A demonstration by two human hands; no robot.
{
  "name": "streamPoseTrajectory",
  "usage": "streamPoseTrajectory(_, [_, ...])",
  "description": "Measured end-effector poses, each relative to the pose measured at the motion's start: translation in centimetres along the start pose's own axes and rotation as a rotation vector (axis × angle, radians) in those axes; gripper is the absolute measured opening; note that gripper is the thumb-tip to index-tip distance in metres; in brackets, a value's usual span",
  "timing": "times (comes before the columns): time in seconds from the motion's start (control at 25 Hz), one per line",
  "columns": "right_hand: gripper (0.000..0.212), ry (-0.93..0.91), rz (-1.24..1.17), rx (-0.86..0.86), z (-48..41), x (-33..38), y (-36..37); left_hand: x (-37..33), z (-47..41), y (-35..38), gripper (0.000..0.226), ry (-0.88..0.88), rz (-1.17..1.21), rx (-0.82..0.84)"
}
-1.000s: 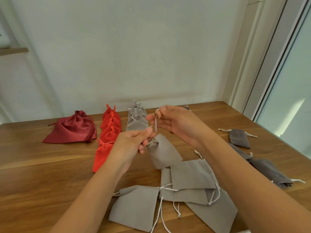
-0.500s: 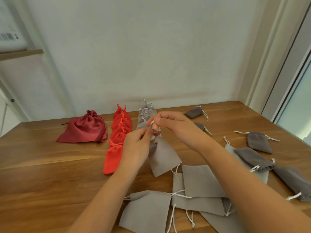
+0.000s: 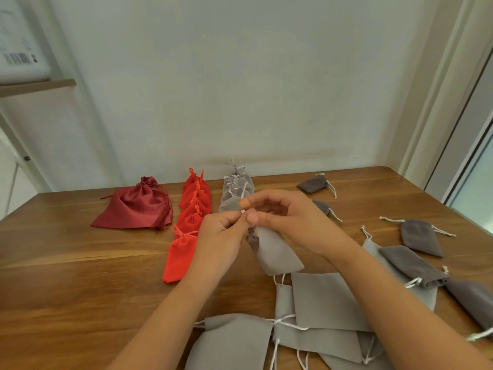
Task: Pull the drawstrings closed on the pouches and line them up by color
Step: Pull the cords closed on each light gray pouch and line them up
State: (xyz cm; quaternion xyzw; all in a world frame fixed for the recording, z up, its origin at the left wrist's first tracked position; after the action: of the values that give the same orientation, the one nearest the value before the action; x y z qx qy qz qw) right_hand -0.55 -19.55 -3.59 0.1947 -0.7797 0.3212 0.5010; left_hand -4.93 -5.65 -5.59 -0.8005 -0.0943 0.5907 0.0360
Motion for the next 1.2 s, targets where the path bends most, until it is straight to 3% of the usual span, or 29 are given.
streamPoseTrajectory(0.12, [0.030,-0.056,0.281,-0.073,0.1,-0.3,-0.3,0.0,-0.2,-0.2,0.042,-0.028,0.001,-0.035])
streamPoseTrajectory(0.28, [0.017,-0.282,0.806,-0.177,-0.3,-0.6,0.1,0.1,-0.1,-0.1,0.038,-0.015,-0.094,-0.048])
streamPoseTrajectory(0.4, [0.018,-0.295,0.952,-0.292,-0.4,-0.6,-0.3,0.3,-0.3,-0.3,0.037,-0.099,-0.064,-0.046])
streamPoseTrajectory(0.6, [0.018,-0.133,0.849,-0.252,0.2,-0.6,-0.9,1.0,-0.8,-1.6,0.029,-0.310,0.112,-0.051])
streamPoseTrajectory(0.8, [0.007,0.006,0.502,-0.186,0.8,0.2,-1.6,0.7,-0.8,-2.5,0.013,-0.384,0.355,0.043])
streamPoseTrajectory(0.96, [0.007,0.028,0.222,-0.143,1.5,0.5,-1.9,0.0,-0.7,-2.3,0.011,-0.326,0.322,0.080])
streamPoseTrajectory(1.08, [0.016,-0.027,0.176,-0.184,1.5,0.5,-2.2,-0.4,-0.4,-2.0,0.015,-0.246,0.206,0.118])
streamPoseTrajectory(1.2, [0.007,-0.038,0.159,-0.162,1.0,-0.1,-1.8,-0.6,-0.2,-1.8,0.020,-0.166,0.132,0.147])
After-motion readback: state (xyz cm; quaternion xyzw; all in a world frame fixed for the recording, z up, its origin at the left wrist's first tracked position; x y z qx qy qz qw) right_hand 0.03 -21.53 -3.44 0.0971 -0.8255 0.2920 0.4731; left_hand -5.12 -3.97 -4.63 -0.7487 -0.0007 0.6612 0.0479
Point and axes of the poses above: each hand's wrist, its own z-axis away from the middle knuckle, its own y-axis out of the palm, x = y × z, the point moved 2 cm from there along -z, towards the middle knuckle, and after that the axes turned 7 degrees about x, right-handed, at the moved point
